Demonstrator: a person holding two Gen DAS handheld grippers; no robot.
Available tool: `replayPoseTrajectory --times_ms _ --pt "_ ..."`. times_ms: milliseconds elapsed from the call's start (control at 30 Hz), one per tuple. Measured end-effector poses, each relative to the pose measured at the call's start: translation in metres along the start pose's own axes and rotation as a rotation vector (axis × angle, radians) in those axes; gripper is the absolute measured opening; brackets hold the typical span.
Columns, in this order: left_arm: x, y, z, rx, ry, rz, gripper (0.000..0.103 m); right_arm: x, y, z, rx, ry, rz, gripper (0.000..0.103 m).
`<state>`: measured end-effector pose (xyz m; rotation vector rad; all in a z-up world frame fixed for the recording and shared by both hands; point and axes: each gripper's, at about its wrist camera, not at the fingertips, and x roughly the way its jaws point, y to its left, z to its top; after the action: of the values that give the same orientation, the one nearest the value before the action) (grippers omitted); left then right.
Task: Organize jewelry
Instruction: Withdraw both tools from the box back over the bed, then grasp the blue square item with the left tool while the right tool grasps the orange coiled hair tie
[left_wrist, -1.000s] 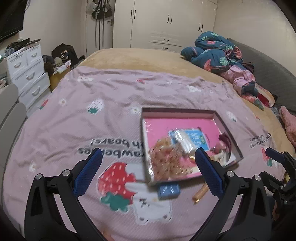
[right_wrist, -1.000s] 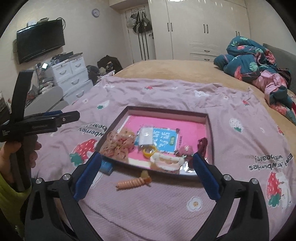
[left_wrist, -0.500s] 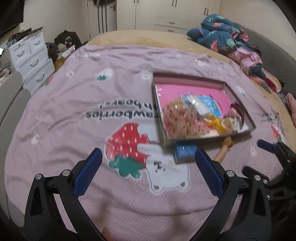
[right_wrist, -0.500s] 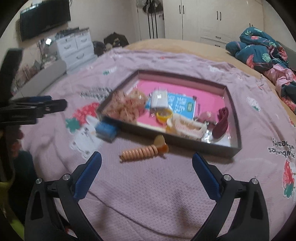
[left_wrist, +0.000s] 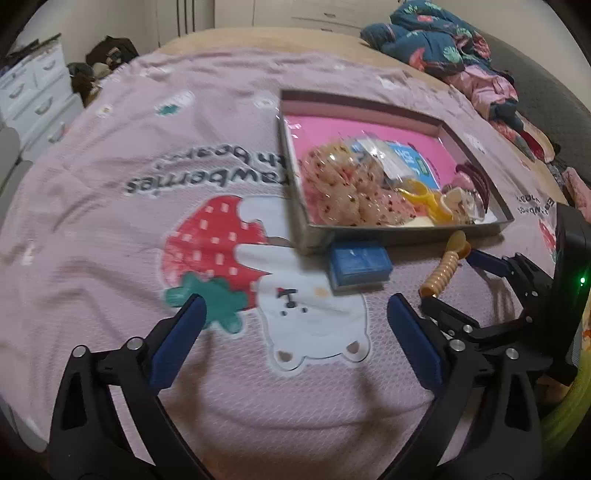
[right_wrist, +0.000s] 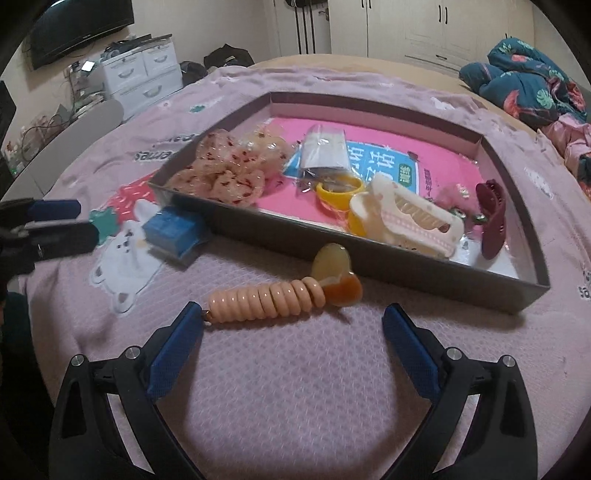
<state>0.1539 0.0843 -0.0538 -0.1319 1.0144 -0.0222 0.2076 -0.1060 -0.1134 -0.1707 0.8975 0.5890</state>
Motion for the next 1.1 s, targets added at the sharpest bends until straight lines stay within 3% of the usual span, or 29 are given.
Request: replayPoseTrajectory --times_ms 100,167,300,533,767,1100 --pt "0.015 -0.006 0.004 -0.001 0.028 -0.024 0.084 0.002 -0.002 0.001 -0.003 -0.02 0.009 0.094" --pt "0.023 -0.01 0.007 -0.007 0.042 -0.047 0.08 0.001 -0.006 0.002 0.003 -0.032 0.009 0.075" --pt "0.037 -0.022 0.013 -0.001 0.055 -0.075 0.071 -0.005 -0.014 -0.001 0.02 -0.048 0.027 0.072" --pt "0.051 -0.035 0.018 0.011 0.048 -0.056 0.041 -0.025 -0.026 -0.009 0.055 -0.056 0.037 0.072" --pt "0.043 -0.038 0.013 0.037 0.036 -0.067 0.04 -0.059 -0.03 -0.014 0.067 -0.085 0.05 0.072" --pt "-0.016 -0.044 0.015 0.06 -0.073 -0.093 0.04 -0.116 -0.037 -0.009 0.067 -0.142 0.017 0.072"
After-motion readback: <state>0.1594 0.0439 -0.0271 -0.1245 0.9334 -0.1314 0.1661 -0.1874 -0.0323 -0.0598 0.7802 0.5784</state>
